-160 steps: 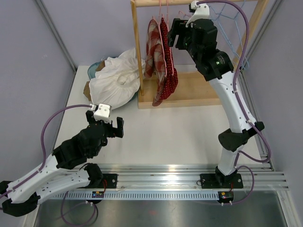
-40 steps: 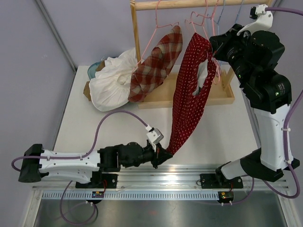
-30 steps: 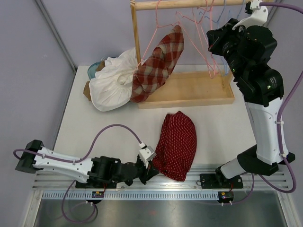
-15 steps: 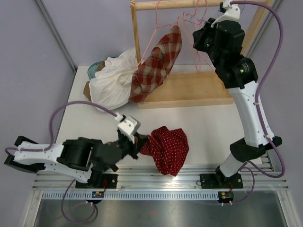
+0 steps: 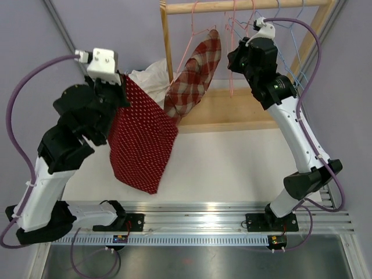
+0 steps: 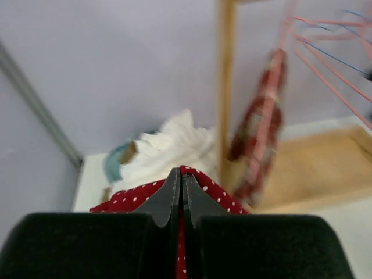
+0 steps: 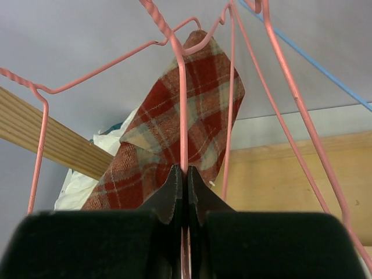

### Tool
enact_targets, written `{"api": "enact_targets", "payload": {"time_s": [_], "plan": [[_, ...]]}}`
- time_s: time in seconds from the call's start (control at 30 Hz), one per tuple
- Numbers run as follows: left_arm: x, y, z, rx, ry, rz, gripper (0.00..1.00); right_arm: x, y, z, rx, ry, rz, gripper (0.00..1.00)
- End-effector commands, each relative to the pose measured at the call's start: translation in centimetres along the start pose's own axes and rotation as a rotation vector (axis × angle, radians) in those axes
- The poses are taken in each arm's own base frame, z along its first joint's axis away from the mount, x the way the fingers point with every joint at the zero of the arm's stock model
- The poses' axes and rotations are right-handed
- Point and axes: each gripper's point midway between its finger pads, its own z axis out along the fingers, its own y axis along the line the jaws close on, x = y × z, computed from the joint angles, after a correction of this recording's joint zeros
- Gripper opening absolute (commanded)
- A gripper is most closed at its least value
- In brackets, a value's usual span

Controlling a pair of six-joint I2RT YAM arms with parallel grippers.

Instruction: Remove the skirt from the hanger

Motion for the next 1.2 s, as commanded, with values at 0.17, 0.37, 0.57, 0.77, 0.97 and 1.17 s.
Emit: {"api": "enact_targets", "payload": {"time_s": [0.17, 0.37, 0.57, 0.77, 0.97, 1.17], "plan": [[-9.0, 7.8, 9.2, -0.121, -0.188, -0.007, 0.0, 1.1, -1.4, -4.3, -0.014, 0.001, 0.09, 0.05], [-9.2, 7.5, 18.1, 0.071, -0.283, -0.112, 0.0, 3.6, -2.7, -7.3, -0.031, 0.026, 0.106, 0.11], [-2.3, 7.8, 27.5, 0.123, -0.263, -0.204, 0.0, 3.8, -0.1, -10.8, -0.258, 0.017, 0.069, 0.37], [10.4, 8.7, 32.4, 0.044, 0.073, -0.345, 0.99, -0.6, 5.9, -14.3, -0.545, -0.02, 0.03, 0.45], [13.6, 9.2, 27.2, -0.032, 0.109, -0.37, 0.99, -2.8, 10.0, -12.6, -0.579, -0.013, -0.02, 0.45], [15.3, 8.6, 18.5, -0.058, 0.177, -0.385, 0.99, -1.4, 13.1, -7.3, -0.545, 0.047, -0.049, 0.45]]}}
